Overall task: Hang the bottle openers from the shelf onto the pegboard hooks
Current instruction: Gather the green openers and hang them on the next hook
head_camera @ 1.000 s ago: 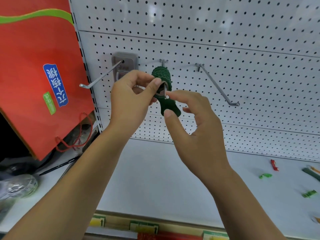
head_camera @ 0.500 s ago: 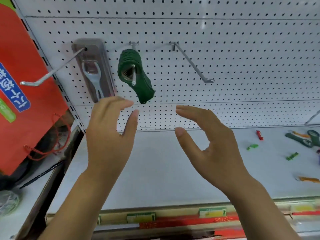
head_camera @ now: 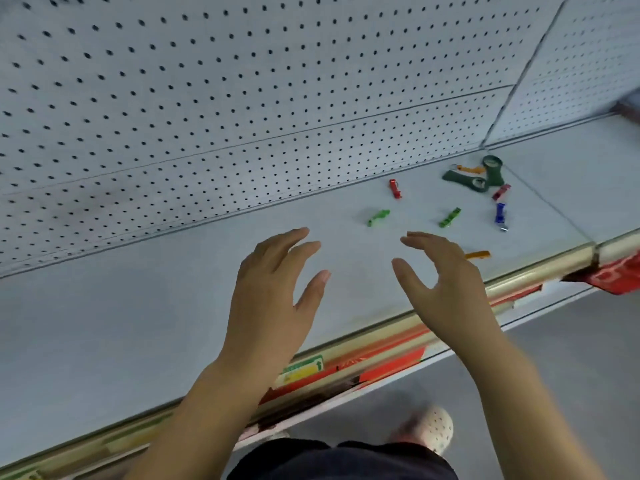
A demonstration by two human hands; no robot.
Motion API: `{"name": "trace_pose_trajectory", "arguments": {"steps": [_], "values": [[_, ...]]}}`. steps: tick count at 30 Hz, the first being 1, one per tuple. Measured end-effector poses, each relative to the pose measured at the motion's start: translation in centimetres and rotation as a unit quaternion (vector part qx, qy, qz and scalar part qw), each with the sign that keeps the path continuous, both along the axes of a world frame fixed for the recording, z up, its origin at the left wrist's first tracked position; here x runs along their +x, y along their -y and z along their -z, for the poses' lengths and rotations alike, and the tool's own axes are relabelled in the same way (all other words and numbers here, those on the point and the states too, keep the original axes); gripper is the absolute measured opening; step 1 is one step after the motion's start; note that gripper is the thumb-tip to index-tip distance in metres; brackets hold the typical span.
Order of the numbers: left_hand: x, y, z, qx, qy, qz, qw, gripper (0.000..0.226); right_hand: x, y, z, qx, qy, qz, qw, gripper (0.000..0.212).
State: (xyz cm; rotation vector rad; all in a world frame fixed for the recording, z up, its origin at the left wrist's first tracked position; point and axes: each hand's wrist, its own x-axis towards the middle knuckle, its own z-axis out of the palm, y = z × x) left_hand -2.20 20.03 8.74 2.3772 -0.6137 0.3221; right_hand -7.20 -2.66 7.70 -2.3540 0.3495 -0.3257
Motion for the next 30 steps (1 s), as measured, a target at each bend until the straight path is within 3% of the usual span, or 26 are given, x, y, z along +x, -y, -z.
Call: {"name": "trace_pose_trajectory", "arguments": {"steps": [8, 13, 17, 26, 30], "values": [[-1.2, 20.5, 3.5, -0.014, -0.104, -0.014, 0.994, 0.036, -4.1, 20.6, 3.8, 0.025, -0.102, 0.06, 0.993, 0.035], [0.0, 28.9, 5.9, 0.039, -0.166, -0.029, 0.985, 0.043, -2.7, 30.0, 5.1, 0.033, -0.131, 0.055, 0.989, 0.033], [1.6, 32.2, 7.6, 0.055, -0.218, -0.06, 0.973, 0.046, 2.3, 34.8, 6.1, 0.044, -0.141, 0.049, 0.988, 0.036], [9.6, 37.9, 8.4, 0.035, -0.23, -0.025, 0.972, 0.039, 14.0, 38.8, 7.2, 0.07, -0.154, 0.078, 0.983, 0.035], [13.2, 40.9, 8.3, 0.066, -0.236, -0.013, 0.969, 0.041, 16.9, 40.0, 8.3, 0.076, -0.172, 0.087, 0.978, 0.036]]}}
